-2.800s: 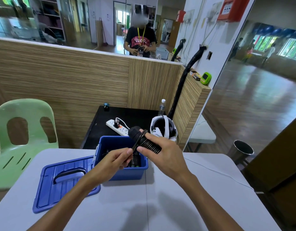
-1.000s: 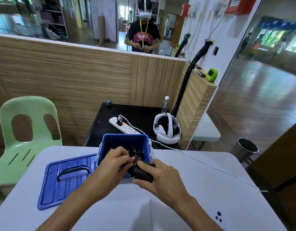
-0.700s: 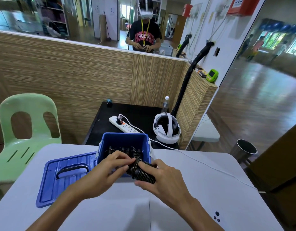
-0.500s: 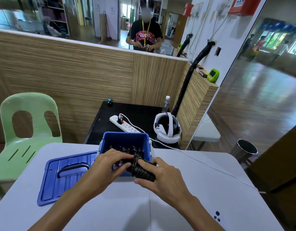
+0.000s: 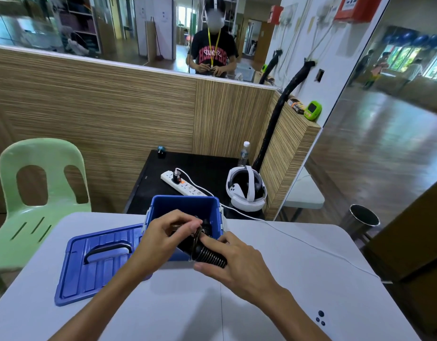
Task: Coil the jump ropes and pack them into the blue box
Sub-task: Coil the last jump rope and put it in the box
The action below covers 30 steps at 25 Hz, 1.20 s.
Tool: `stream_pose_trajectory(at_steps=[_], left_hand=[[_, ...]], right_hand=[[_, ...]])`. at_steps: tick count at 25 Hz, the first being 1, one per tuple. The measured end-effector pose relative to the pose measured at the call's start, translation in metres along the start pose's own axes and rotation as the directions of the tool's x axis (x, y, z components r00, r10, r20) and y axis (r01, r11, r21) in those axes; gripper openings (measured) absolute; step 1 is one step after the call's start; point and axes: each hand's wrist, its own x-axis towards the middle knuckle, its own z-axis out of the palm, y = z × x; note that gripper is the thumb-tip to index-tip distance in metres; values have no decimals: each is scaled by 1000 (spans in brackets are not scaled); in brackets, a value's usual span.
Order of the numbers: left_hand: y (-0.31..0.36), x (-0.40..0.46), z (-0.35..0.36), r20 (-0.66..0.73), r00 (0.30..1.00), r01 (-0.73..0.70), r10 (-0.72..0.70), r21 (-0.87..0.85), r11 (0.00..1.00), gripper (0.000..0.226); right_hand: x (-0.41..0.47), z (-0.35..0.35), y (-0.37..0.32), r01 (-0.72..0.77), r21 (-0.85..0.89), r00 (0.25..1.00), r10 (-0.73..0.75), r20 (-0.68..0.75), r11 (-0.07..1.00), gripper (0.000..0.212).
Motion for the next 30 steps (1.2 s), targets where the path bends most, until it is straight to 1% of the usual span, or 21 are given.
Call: stream_pose_trajectory(at_steps=[2,3,5,9,13,15,17,21,23,25,28,30], left_hand=[[0,3,11,-60,993,93,-105,-186,978,18],[0,4,16,-59,989,120,-138,-241,963,20],[1,5,24,-33,987,142,-159,-298,944,23],[-7,3,27,6,994,110,-112,-238,965,30],[-15,-1,24,78,987,148,-137,-150,978,48],[-17,-4,22,110,989,114,-102,-117,987,43],[-19,-6,21,101,992,92,-80,-117,989,32],[-20,-12,21,-4,994,107,-110,-181,978,29],[-19,-14,21,-32,993,103,-112,-202,974,20],[-18,-16,20,-51,994,91,-101,-175,980,12],[-19,-21,21,-54,997,46,-50,-85,995,16],[-17,-25,24,-44,998,30,-35,-95,995,20]], right_hand=[[0,-1,-2,12,1,1000,-12,5,1000,59],[-1,-3,-2,14,-5,1000,-14,5,1000,58],[-2,-4,-4,32,-31,999,-31,5,999,57],[-6,-3,-6,78,-73,996,-75,41,994,65],[-7,-2,-5,81,-18,997,-81,19,997,62],[-5,-1,-5,86,-17,996,-86,-7,996,62],[-4,0,-4,94,-22,995,-94,-32,995,67],[-4,0,-1,114,-22,992,-114,-48,993,68],[-5,2,0,113,-24,992,-114,-54,993,67],[-4,5,1,108,-16,992,-109,-69,994,68],[-1,5,2,90,-4,993,-90,-75,996,66],[0,4,2,78,2,995,-78,-70,997,62]])
